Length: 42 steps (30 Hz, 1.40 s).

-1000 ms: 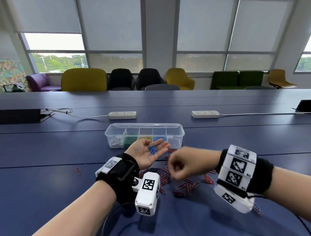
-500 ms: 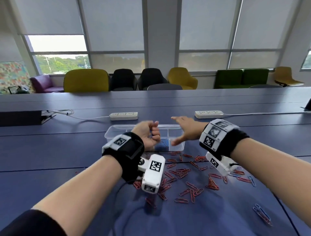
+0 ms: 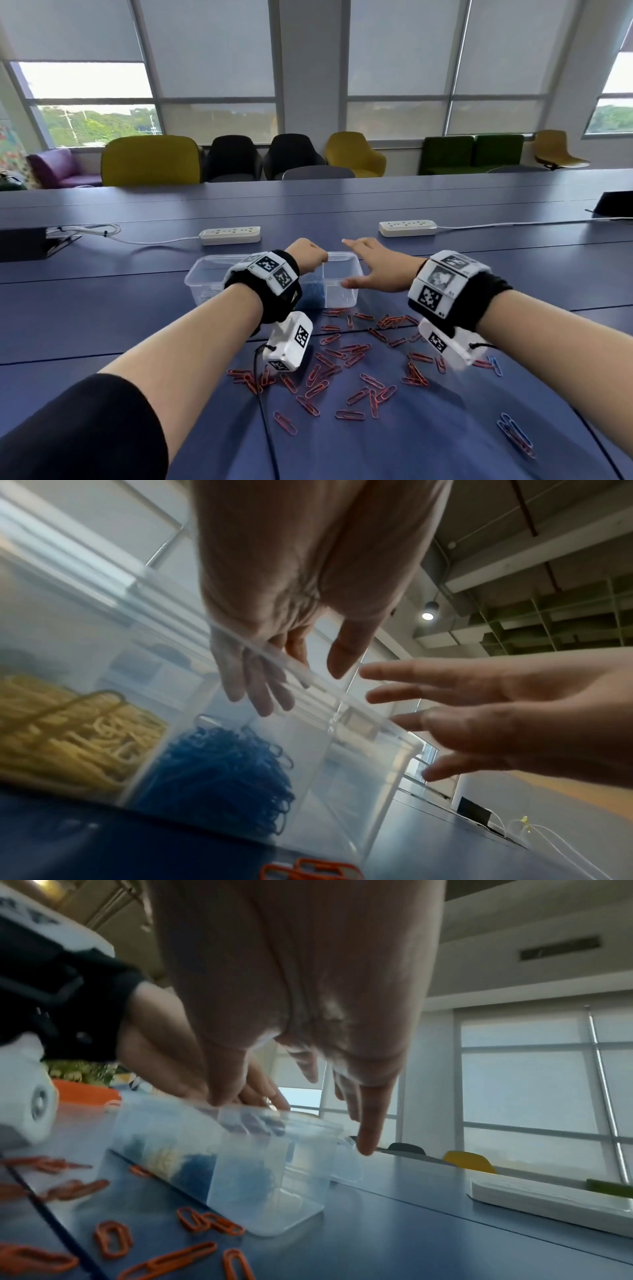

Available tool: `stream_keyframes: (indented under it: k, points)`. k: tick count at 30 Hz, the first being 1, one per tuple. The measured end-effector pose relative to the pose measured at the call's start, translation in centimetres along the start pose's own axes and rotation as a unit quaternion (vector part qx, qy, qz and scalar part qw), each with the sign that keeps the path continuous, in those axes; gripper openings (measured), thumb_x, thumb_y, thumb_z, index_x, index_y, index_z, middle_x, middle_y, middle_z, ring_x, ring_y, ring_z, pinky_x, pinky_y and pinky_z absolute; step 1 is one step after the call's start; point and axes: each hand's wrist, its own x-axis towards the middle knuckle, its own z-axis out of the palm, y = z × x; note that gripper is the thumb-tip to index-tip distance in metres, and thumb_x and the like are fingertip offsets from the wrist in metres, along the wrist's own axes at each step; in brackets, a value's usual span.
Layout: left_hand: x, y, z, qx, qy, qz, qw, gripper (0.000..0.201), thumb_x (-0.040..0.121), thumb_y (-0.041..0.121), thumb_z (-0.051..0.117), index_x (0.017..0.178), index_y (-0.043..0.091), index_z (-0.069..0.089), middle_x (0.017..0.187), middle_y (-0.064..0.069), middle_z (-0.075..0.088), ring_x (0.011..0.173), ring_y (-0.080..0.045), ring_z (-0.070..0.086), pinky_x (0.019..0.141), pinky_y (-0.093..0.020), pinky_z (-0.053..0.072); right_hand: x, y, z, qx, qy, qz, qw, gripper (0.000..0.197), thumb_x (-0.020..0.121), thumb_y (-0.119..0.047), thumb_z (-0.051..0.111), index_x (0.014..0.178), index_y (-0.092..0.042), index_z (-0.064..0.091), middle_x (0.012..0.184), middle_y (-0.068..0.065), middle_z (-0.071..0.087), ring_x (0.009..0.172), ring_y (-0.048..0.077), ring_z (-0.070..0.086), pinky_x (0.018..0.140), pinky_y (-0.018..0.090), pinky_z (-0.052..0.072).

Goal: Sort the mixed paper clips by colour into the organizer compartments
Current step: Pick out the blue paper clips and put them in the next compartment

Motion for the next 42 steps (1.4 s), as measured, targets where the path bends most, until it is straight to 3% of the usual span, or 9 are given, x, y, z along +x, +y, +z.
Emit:
stream_keyframes:
  k: [4, 7, 10, 13, 18, 23, 28, 35, 42]
  points:
    - [-0.9, -0.2, 0.5, 0.068, 0.032, 0.046, 0.996, 0.020, 0.091, 0.011, 0.050, 0.103, 0.008, 0.065, 0.096, -0.007, 0.060, 0.094, -0.021, 0.055, 0.083, -0.024, 0.041, -4.1, 1.1, -1.4, -0.026, -0.021, -0.019, 0.999, 0.048, 0.091, -0.044, 0.052, 0.131, -0.018, 0.046, 0.126, 0.003, 0.055, 0.106, 0.015, 0.057, 0.088, 0.019, 0.040]
    - [-2.3, 0.4, 1.0, 0.093, 0.088, 0.091, 0.988, 0.020, 0.089, 0.012, 0.049, 0.104, 0.009, 0.062, 0.111, -0.009, 0.062, 0.106, -0.025, 0.056, 0.091, -0.028, 0.043, -7.8, 2.8, -1.4, -0.013, -0.143, -0.004, 0.990, 0.032, 0.091, -0.040, 0.056, 0.112, -0.017, 0.058, 0.100, 0.000, 0.067, 0.076, 0.012, 0.061, 0.062, 0.012, 0.044]
    - [-5.3, 2.6, 2.3, 0.145, 0.115, 0.200, 0.962, 0.009, 0.085, 0.015, 0.051, 0.090, 0.016, 0.058, 0.103, -0.006, 0.059, 0.093, -0.023, 0.056, 0.088, -0.035, 0.046, -10.7, 5.5, -0.5, 0.039, -0.245, 0.009, 0.969, 0.007, 0.088, -0.028, 0.064, 0.093, -0.024, 0.060, 0.073, -0.012, 0.066, 0.064, 0.007, 0.059, 0.058, 0.017, 0.045]
    - [-9.5, 5.3, 4.8, 0.282, 0.040, 0.265, 0.921, 0.010, 0.085, 0.028, 0.051, 0.085, 0.019, 0.054, 0.091, -0.004, 0.064, 0.085, -0.027, 0.060, 0.070, -0.029, 0.045, -12.8, 7.8, 0.0, 0.070, -0.309, 0.007, 0.948, 0.024, 0.080, -0.016, 0.073, 0.093, -0.031, 0.060, 0.074, -0.012, 0.062, 0.062, 0.000, 0.056, 0.065, 0.022, 0.046]
    - [-13.2, 7.0, 9.6, 0.347, -0.129, 0.323, 0.871, 0.016, 0.081, 0.032, 0.060, 0.089, 0.020, 0.066, 0.092, 0.000, 0.069, 0.090, -0.023, 0.061, 0.071, -0.027, 0.045, -14.7, 9.4, 0.9, 0.116, -0.328, -0.034, 0.937, 0.043, 0.069, -0.013, 0.081, 0.101, -0.036, 0.063, 0.084, -0.010, 0.051, 0.072, 0.011, 0.053, 0.070, 0.021, 0.045]
    - [-14.7, 7.0, 11.2, 0.309, -0.260, 0.383, 0.830, 0.014, 0.082, 0.028, 0.068, 0.091, 0.017, 0.070, 0.085, -0.001, 0.069, 0.080, -0.020, 0.061, 0.072, -0.027, 0.047, -14.6, 10.2, 2.7, 0.181, -0.275, -0.073, 0.941, 0.029, 0.067, -0.023, 0.083, 0.081, -0.043, 0.066, 0.078, 0.001, 0.046, 0.072, 0.019, 0.043, 0.066, 0.031, 0.034]
    - [-15.1, 6.9, 12.1, 0.316, -0.306, 0.435, 0.785, 0.037, 0.084, 0.022, 0.067, 0.121, 0.027, 0.062, 0.089, -0.003, 0.070, 0.084, -0.018, 0.059, 0.063, -0.020, 0.034, -14.1, 10.6, 3.3, 0.198, -0.238, -0.061, 0.949, 0.016, 0.070, -0.030, 0.081, 0.076, -0.035, 0.068, 0.064, -0.003, 0.044, 0.063, 0.014, 0.039, 0.060, 0.024, 0.032]
    - [-14.2, 6.7, 12.5, 0.326, -0.307, 0.393, 0.803, 0.017, 0.083, 0.011, 0.065, 0.099, 0.008, 0.069, 0.103, -0.010, 0.065, 0.094, -0.024, 0.058, 0.074, -0.025, 0.039, -13.9, 10.1, 2.7, 0.099, -0.236, -0.040, 0.966, 0.016, 0.080, -0.025, 0.073, 0.074, -0.028, 0.058, 0.068, -0.011, 0.053, 0.060, -0.002, 0.047, 0.062, 0.013, 0.036]
    - [-13.1, 5.1, 11.0, 0.323, -0.288, 0.313, 0.845, 0.012, 0.081, 0.015, 0.066, 0.089, 0.006, 0.067, 0.094, -0.009, 0.066, 0.085, -0.022, 0.058, 0.076, -0.028, 0.045, -14.5, 11.0, 1.9, 0.106, -0.186, 0.014, 0.977, 0.015, 0.092, -0.021, 0.058, 0.080, -0.022, 0.049, 0.070, -0.006, 0.056, 0.055, 0.004, 0.047, 0.055, 0.017, 0.039]
